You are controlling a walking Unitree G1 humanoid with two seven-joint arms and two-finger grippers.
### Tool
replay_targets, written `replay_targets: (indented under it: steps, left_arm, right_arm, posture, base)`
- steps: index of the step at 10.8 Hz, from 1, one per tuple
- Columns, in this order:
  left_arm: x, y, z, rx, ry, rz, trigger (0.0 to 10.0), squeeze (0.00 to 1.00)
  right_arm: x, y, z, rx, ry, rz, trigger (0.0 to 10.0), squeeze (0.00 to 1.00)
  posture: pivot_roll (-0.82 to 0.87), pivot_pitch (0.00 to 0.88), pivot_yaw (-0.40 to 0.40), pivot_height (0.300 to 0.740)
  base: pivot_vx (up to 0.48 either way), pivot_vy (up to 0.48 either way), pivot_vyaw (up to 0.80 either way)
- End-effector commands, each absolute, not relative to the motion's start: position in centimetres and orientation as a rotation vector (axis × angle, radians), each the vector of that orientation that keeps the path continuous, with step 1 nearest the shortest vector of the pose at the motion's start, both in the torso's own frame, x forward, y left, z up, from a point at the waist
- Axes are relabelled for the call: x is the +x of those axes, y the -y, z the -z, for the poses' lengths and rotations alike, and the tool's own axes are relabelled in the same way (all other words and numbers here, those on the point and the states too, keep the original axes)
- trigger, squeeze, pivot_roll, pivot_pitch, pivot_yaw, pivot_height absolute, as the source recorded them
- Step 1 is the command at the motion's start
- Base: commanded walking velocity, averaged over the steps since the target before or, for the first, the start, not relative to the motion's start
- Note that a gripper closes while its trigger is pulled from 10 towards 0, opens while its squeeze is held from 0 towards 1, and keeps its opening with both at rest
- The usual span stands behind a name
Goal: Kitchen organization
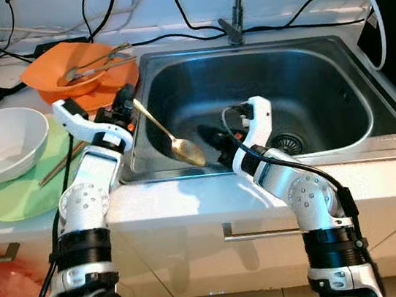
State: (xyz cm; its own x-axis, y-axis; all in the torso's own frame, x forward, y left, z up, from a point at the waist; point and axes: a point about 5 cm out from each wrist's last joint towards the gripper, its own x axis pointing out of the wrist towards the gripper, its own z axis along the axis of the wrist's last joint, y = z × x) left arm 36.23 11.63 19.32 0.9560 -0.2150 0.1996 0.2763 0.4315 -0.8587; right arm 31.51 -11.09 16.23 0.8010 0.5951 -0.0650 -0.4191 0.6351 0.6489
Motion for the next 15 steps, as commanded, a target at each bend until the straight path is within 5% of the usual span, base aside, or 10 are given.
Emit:
replay_targets:
  steps: [1,2,7,10,14,15]
  left_arm:
    - [36.9,-11.4,-20.2,-1.060,0.072,0.286,10.0,0.00]
    - [37.2,-11.7,-20.2,-1.038,0.074,0.251,10.0,0.00]
    - [38.8,-9.1,-19.5,-0.676,0.035,0.219,10.0,0.00]
    - [39.1,-6.3,-19.7,-0.559,0.033,0.317,10.0,0.00]
    - [39.4,-6.3,-17.6,-0.304,-0.001,0.246,10.0,0.00]
    - [39.3,-6.4,-16.8,-0.280,-0.026,0.269,10.0,1.00]
  right_arm:
    - [31.4,11.6,-15.3,0.661,-0.298,-0.536,10.0,0.34]
    - [31.5,11.8,-15.2,0.659,-0.282,-0.517,10.0,1.00]
    - [31.9,15.9,-15.6,0.295,-0.161,-0.281,10.0,1.00]
    - [31.9,16.7,-16.0,0.261,-0.126,-0.237,10.0,1.00]
    - [31.0,15.9,-15.8,0.221,-0.153,-0.296,10.0,1.00]
    - [30.8,16.1,-15.7,0.179,-0.166,-0.311,10.0,1.00]
  posture:
    - [0.12,0.048,0.046,0.740]
    - [0.12,0.052,0.050,0.740]
    - [0.08,0.068,0.086,0.740]
    - [0.07,0.077,0.099,0.740]
    - [0.07,0.091,0.094,0.740]
    - [0.06,0.095,0.093,0.740]
  base:
    - [0.000,0.000,0.00]
    - [0.000,0.000,0.00]
    - [0.000,0.000,0.00]
    - [0.000,0.000,0.00]
    - [0.000,0.000,0.00]
    - [0.000,0.000,0.00]
